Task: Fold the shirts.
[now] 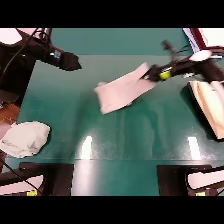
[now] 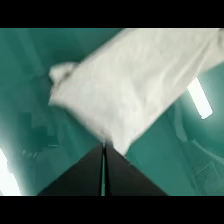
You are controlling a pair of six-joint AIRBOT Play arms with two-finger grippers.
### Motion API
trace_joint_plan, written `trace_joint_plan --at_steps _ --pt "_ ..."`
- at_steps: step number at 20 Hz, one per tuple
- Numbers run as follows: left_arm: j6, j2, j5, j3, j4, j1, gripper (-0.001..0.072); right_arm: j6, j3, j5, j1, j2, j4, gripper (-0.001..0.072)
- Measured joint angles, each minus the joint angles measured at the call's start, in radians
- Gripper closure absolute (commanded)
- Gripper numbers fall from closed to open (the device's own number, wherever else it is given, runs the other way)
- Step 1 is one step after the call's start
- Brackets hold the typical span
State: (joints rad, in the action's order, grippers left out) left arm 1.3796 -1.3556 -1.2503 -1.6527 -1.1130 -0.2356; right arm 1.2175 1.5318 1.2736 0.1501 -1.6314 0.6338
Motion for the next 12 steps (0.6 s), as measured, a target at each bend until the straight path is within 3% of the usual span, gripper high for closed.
trace_joint_plan --at_steps 6,12 --pt "0.001 0.000 0.119 0.000 0.000 -0.112 0.0680 0.006 0.068 0.005 -0.361 0.079 -0.001 0.0699" --pt "0.003 0.000 0.174 0.000 0.001 -0.172 0.0681 0.000 0.089 -0.092 -0.597 0.090 -0.003 0.0700"
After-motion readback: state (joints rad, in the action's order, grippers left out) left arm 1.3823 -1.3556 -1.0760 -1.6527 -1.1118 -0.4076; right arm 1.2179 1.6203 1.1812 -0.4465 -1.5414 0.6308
